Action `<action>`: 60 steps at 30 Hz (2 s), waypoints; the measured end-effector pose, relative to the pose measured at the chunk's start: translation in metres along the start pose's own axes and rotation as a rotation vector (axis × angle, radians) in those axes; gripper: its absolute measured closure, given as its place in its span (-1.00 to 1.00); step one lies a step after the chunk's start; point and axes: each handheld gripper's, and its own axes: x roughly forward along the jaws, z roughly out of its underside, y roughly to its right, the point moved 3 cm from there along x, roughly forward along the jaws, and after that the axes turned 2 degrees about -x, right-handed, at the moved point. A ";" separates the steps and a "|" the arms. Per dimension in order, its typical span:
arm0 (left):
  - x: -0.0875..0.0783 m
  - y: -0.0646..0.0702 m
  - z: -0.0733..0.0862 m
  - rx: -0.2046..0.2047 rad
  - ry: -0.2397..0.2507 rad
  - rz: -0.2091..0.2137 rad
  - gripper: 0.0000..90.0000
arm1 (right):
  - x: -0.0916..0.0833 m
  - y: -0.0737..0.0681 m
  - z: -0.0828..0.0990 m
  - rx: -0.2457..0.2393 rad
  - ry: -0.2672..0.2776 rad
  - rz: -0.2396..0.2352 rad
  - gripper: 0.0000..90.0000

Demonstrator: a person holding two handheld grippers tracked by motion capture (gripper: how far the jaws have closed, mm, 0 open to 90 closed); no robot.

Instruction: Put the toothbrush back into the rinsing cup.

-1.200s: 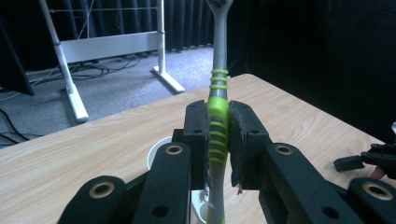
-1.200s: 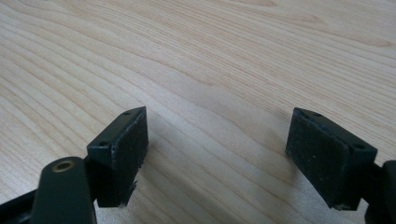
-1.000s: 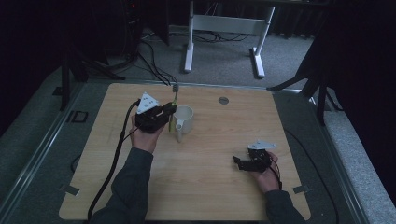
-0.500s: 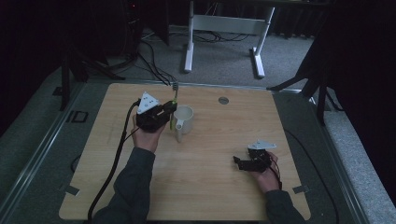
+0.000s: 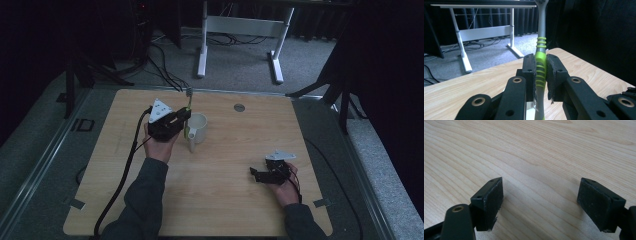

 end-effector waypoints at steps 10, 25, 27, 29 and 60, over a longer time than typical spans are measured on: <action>0.003 0.001 0.001 0.017 0.025 -0.001 0.75 | 0.000 0.000 0.000 0.000 0.000 0.000 -0.54; 0.011 0.003 0.005 0.029 0.050 -0.010 0.75 | 0.000 0.000 0.000 0.001 0.000 0.000 -0.54; 0.012 0.004 0.006 0.025 0.052 -0.007 0.75 | 0.000 0.000 0.000 0.001 0.000 0.000 -0.54; 0.013 0.004 0.007 0.028 0.052 -0.005 0.75 | 0.000 0.000 0.000 0.000 0.000 0.000 -0.54; 0.026 0.003 0.016 0.019 0.030 0.008 0.75 | 0.000 0.000 0.000 0.000 -0.001 -0.001 -0.54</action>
